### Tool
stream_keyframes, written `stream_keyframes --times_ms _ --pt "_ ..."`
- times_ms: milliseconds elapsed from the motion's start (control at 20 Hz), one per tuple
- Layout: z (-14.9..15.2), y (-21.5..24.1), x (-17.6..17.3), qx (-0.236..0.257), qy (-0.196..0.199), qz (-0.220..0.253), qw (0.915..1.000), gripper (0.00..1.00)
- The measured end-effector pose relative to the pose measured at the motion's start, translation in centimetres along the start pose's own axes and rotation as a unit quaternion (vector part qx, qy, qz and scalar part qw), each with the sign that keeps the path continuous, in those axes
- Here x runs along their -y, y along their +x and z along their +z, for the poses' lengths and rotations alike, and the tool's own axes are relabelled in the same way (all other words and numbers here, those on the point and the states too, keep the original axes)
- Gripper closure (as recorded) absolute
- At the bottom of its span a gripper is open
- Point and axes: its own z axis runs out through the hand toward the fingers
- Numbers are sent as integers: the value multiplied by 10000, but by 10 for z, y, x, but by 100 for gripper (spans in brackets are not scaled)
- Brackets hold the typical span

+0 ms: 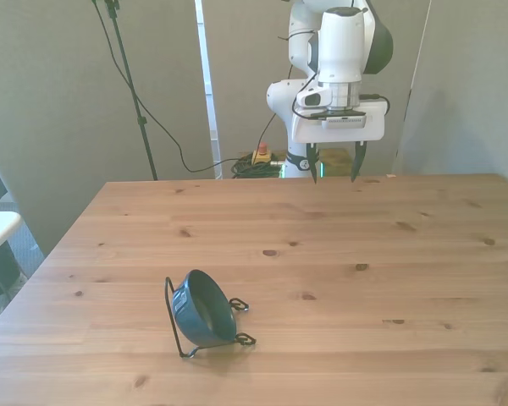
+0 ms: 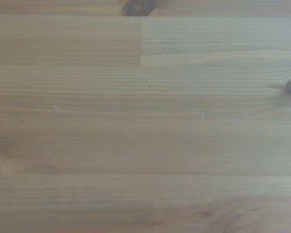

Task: Unload the bowl

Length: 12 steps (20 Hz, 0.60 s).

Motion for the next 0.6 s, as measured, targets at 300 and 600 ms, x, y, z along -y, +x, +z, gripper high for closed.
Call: stream_keyframes --times_ms 300,600 --pt "-10 22 19 -157 177 -76 9997 0" --pt "-10 108 57 -714 250 20 9971 0"
